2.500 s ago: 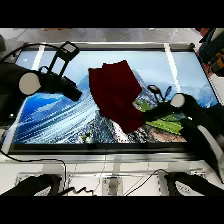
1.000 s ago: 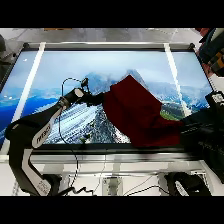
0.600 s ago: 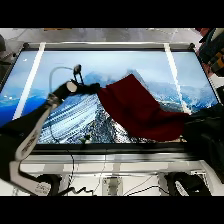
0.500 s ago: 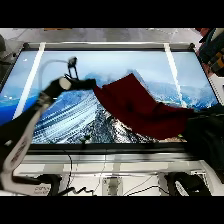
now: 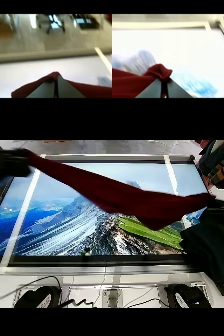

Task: Fold the clothes and pants, and hang the long-sleeved shirts on hangers.

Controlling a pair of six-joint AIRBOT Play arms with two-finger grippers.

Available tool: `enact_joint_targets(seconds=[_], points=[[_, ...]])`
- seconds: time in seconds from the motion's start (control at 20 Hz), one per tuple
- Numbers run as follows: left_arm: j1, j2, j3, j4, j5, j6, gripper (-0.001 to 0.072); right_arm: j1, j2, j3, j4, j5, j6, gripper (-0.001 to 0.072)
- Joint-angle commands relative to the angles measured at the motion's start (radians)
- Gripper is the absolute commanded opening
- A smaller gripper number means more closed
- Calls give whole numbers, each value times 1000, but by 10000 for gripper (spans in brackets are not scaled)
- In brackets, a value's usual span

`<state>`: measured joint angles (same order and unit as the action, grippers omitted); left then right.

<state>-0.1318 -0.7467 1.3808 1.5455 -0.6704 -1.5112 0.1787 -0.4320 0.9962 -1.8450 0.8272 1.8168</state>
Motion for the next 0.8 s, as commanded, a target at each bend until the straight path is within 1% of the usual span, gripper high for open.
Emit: enact_joint_targets(seconds=[0.0,0.15,0.3,0.4,0.5,0.6,0.65,0.7,0.75], points=[[47,232,0,56,-3,0,9,0,6,99,78,-48,52,16],[66,362,0,64,-13,0,10,1,34,201,209,-2,51,16],[66,439,-1,102,-58,0,10,1,68,275,338,90,47,16],[66,447,-3,108,-108,0,9,1,80,318,383,151,-21,16],[66,419,-15,108,-192,0,9,1,69,323,367,194,-29,16],[66,359,-61,107,-266,0,9,1,-8,322,343,311,-29,15],[66,319,-97,107,-273,0,10,1,-74,322,340,370,-30,16],[66,266,-138,108,-269,0,9,1,-145,322,341,395,-31,16],[66,206,-174,108,-257,0,10,1,-232,322,341,391,-36,16]])
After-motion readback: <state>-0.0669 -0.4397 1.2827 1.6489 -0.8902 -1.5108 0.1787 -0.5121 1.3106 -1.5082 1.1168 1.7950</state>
